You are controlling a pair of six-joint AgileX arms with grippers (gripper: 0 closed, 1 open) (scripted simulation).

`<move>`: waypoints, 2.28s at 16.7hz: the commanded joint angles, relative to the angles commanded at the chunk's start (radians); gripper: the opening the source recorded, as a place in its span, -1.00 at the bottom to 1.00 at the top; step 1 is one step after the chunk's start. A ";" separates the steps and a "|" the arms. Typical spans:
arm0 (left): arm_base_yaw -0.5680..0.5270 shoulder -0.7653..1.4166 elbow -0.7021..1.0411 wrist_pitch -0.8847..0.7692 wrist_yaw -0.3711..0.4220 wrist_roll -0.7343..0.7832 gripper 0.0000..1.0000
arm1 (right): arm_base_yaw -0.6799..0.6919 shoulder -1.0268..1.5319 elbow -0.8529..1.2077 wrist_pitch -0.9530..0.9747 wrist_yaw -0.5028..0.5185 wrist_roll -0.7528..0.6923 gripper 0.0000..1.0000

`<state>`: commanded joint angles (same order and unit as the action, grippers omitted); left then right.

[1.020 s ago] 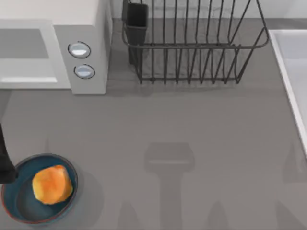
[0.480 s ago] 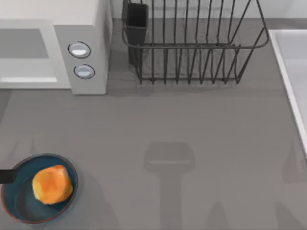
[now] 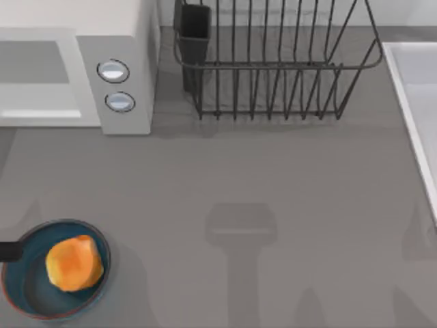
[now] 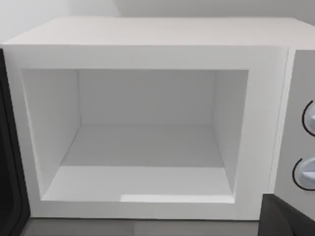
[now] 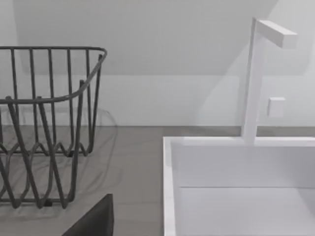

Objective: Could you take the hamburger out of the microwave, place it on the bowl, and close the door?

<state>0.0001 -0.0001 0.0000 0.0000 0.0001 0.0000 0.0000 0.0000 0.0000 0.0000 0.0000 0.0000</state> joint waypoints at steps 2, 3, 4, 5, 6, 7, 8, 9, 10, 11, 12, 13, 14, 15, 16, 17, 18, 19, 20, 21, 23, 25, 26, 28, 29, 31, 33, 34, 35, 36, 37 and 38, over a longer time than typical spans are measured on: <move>0.000 0.000 0.000 0.000 0.000 0.000 -1.00 | 0.000 0.000 0.000 0.000 0.000 0.000 1.00; 0.000 0.000 0.000 0.000 0.000 0.000 -1.00 | 0.000 0.000 0.000 0.000 0.000 0.000 1.00; -0.003 -0.003 0.001 -0.004 -0.003 0.000 -1.00 | 0.000 0.000 0.000 0.000 0.000 0.000 1.00; -0.017 -0.015 0.004 -0.017 -0.017 0.000 -1.00 | 0.000 0.000 0.000 0.000 0.000 0.000 1.00; -0.042 -0.034 0.009 -0.041 -0.042 -0.001 -1.00 | 0.000 0.000 0.000 0.000 0.000 0.000 1.00; -0.077 -0.056 0.015 -0.070 -0.077 -0.001 -1.00 | 0.000 0.000 0.000 0.000 0.000 0.000 1.00; -0.115 -0.079 0.022 -0.101 -0.115 -0.002 -1.00 | 0.000 0.000 0.000 0.000 0.000 0.000 1.00; -0.150 -0.102 0.028 -0.130 -0.149 -0.002 -1.00 | 0.000 0.000 0.000 0.000 0.000 0.000 1.00; -0.179 -0.122 0.033 -0.156 -0.178 -0.002 -1.00 | 0.000 0.000 0.000 0.000 0.000 0.000 1.00; -0.204 -0.139 0.037 -0.177 -0.203 -0.002 -1.00 | 0.000 0.000 0.000 0.000 0.000 0.000 1.00; -0.221 -0.151 0.041 -0.192 -0.220 -0.003 -1.00 | 0.000 0.000 0.000 0.000 0.000 0.000 1.00; -0.227 -0.156 0.042 -0.198 -0.227 -0.003 -1.00 | 0.000 0.000 0.000 0.000 0.000 0.000 1.00; -0.227 -0.156 0.042 -0.198 -0.227 -0.003 -1.00 | 0.000 0.000 0.000 0.000 0.000 0.000 1.00; -0.227 -0.156 0.042 -0.198 -0.227 -0.003 -1.00 | 0.000 0.000 0.000 0.000 0.000 0.000 1.00; -0.224 -0.152 0.039 -0.196 -0.224 -0.003 -1.00 | 0.000 0.000 0.000 0.000 0.000 0.000 1.00; -0.220 -0.155 0.039 -0.199 -0.221 -0.003 -1.00 | 0.000 0.000 0.000 0.000 0.000 0.000 1.00; -0.210 -0.169 0.040 -0.214 -0.210 -0.004 -1.00 | 0.000 0.000 0.000 0.000 0.000 0.000 1.00; -0.196 -0.194 0.041 -0.238 -0.196 -0.004 -1.00 | 0.000 0.000 0.000 0.000 0.000 0.000 1.00; -0.179 -0.226 0.042 -0.272 -0.179 -0.004 -1.00 | 0.000 0.000 0.000 0.000 0.000 0.000 1.00; -0.159 -0.258 0.043 -0.307 -0.159 -0.005 -1.00 | 0.000 0.000 0.000 0.000 0.000 0.000 1.00; -0.118 -0.311 0.045 -0.361 -0.117 -0.005 -1.00 | 0.000 0.000 0.000 0.000 0.000 0.000 1.00; -0.103 -0.327 0.045 -0.377 -0.103 -0.005 -1.00 | 0.000 0.000 0.000 0.000 0.000 0.000 1.00; -0.103 -0.327 0.045 -0.377 -0.103 -0.005 -1.00 | 0.000 0.000 0.000 0.000 0.000 0.000 1.00; -0.101 -0.221 0.056 -0.372 -0.104 -0.005 -1.00 | 0.000 0.000 0.000 0.000 0.000 0.000 1.00; -0.104 -0.221 0.057 -0.372 -0.106 -0.006 -1.00 | 0.000 0.000 0.000 0.000 0.000 0.000 1.00; -0.140 -0.215 0.065 -0.378 -0.143 -0.011 -1.00 | 0.000 0.000 0.000 0.000 0.000 0.000 1.00; -0.219 -0.202 0.080 -0.386 -0.221 -0.021 -1.00 | 0.000 0.000 0.000 0.000 0.000 0.000 1.00; -0.274 -0.193 0.089 -0.390 -0.277 -0.027 -1.00 | 0.000 0.000 0.000 0.000 0.000 0.000 1.00; -0.337 -0.182 0.098 -0.392 -0.339 -0.034 -1.00 | 0.000 0.000 0.000 0.000 0.000 0.000 1.00; -0.403 -0.170 0.107 -0.393 -0.404 -0.040 -1.00 | 0.000 0.000 0.000 0.000 0.000 0.000 1.00; -0.468 -0.158 0.117 -0.393 -0.469 -0.047 -1.00 | 0.000 0.000 0.000 0.000 0.000 0.000 1.00; -0.530 -0.144 0.125 -0.391 -0.530 -0.054 -1.00 | 0.000 0.000 0.000 0.000 0.000 0.000 1.00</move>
<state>-0.5296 -0.1444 0.1252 -0.3908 -0.5299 -0.0538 0.0000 0.0000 0.0000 0.0000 0.0000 0.0000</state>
